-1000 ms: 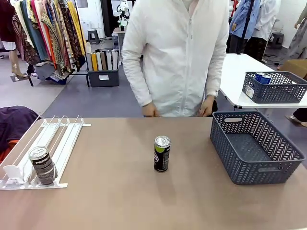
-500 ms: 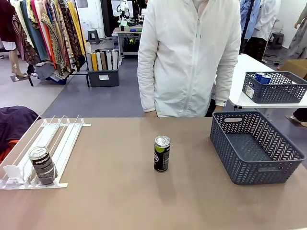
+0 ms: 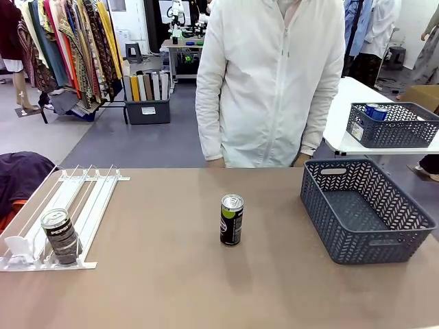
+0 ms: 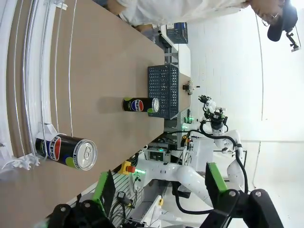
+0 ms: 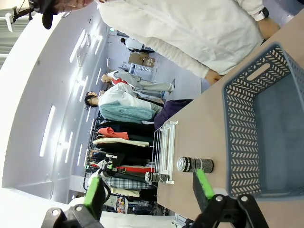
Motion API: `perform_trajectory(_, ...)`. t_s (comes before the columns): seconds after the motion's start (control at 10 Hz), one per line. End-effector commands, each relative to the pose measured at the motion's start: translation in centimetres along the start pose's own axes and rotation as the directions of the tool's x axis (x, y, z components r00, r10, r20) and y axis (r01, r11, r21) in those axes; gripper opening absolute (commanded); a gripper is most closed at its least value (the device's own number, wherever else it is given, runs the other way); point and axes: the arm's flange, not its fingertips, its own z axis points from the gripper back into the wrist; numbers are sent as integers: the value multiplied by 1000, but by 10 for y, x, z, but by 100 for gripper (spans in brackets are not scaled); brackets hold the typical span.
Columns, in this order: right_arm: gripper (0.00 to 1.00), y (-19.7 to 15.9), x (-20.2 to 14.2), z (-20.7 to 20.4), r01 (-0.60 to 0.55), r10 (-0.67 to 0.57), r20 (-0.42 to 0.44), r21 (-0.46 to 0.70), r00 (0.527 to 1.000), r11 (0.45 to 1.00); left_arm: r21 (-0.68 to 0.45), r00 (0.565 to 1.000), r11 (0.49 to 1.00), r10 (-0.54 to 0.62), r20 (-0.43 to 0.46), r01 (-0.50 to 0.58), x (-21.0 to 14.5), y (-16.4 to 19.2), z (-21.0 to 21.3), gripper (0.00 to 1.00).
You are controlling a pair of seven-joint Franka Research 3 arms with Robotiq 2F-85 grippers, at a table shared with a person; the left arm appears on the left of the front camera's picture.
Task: Retrieve and store the cans from the dispenser.
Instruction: Pick up one can from the Automatic Can Dispenser and place it in the middle of the table.
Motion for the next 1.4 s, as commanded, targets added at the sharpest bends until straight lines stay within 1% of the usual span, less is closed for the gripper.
perform_trajectory(0.0, 100, 2, 4, -2, -16, 16, 12, 24, 1000, 1000, 0, 1000, 1000, 0, 0, 0, 0, 0, 0, 100)
perform_trajectory(0.1, 100, 2, 4, -2, -16, 16, 12, 24, 1000, 1000, 90, 1000, 996, 1, -18, 1, 0, -14, -7, 100)
perform_trajectory(0.2, 100, 2, 4, -2, -16, 16, 12, 24, 1000, 1000, 233, 997, 972, -9, -72, 26, -3, -34, -28, 100)
perform_trajectory(0.3, 100, 2, 4, -2, -16, 16, 12, 24, 1000, 1000, 413, 988, 906, -33, -151, 93, -9, -50, -51, 100)
perform_trajectory(0.4, 100, 2, 4, -2, -16, 16, 12, 24, 1000, 1000, 586, 974, 789, -70, -214, 186, -20, -62, -74, 100)
perform_trajectory(0.5, 100, 2, 4, -2, -16, 16, 12, 24, 1000, 1000, 684, 961, 686, -86, -261, 247, -29, -71, -94, 100)
perform_trajectory(0.6, 100, 2, 4, -2, -16, 16, 12, 24, 1000, 1000, 768, 962, 587, -74, -262, 255, -37, -76, -112, 100)
perform_trajectory(0.7, 100, 2, 4, -2, -16, 16, 12, 24, 1000, 1000, 841, 974, 496, -53, -221, 218, -39, -78, -129, 100)
perform_trajectory(0.8, 100, 2, 4, -2, -16, 16, 12, 24, 1000, 1000, 854, 965, 454, -59, -257, 255, -42, -79, -148, 100)
perform_trajectory(0.9, 100, 2, 4, -2, -16, 16, 12, 24, 1000, 1000, 900, 969, 361, -67, -236, 244, -48, -77, -166, 100)
perform_trajectory(1.0, 100, 2, 4, -2, -16, 16, 12, 24, 1000, 1000, 887, 973, 400, -86, -215, 232, -51, -75, -179, 100)
perform_trajectory(1.1, 100, 2, 4, -2, -16, 16, 12, 24, 1000, 1000, 861, 961, 431, -73, -266, 271, -43, -87, -157, 100)
perform_trajectory(1.3, 100, 2, 4, -2, -16, 16, 12, 24, 1000, 1000, 861, 961, 431, -73, -266, 271, -43, -87, -157, 100)
